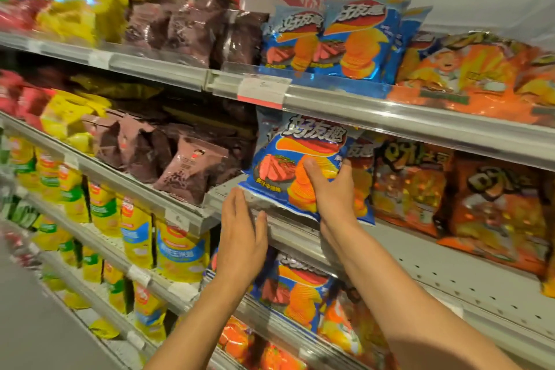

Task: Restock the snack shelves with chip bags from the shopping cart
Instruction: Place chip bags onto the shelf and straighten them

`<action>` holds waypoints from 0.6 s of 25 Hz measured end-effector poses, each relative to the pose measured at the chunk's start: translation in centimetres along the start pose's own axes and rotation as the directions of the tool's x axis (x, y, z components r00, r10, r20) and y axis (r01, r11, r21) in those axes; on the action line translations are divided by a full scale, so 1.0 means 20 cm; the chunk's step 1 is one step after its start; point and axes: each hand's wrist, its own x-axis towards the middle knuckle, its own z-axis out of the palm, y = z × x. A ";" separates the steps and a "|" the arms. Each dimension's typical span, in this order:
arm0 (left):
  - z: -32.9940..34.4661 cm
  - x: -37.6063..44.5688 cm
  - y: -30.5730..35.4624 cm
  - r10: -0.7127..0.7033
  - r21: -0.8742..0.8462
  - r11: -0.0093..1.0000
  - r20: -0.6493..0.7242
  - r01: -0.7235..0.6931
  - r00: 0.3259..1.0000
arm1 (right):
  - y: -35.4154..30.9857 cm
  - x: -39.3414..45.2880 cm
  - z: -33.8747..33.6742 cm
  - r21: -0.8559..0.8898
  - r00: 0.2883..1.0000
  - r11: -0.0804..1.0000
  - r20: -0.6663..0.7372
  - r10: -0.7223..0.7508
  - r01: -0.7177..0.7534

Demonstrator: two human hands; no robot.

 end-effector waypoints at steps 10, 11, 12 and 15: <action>-0.01 0.15 -0.12 0.120 0.098 0.986 0.135 -0.134 0.984 | 0.14 0.14 0.39 -0.123 0.986 0.987 0.123 0.115 -0.100; 0.00 0.15 -0.14 0.121 0.109 0.985 0.121 -0.134 0.985 | 0.16 0.15 0.41 -0.118 0.984 0.987 0.126 0.125 -0.110; 0.01 0.16 -0.15 0.126 0.123 0.983 0.101 -0.138 0.987 | 0.16 0.15 0.42 -0.108 0.981 0.986 0.131 0.139 -0.126; 0.04 0.18 -0.16 0.120 0.193 0.973 0.064 -0.130 0.991 | 0.16 0.14 0.44 -0.126 0.980 0.983 0.131 0.152 -0.135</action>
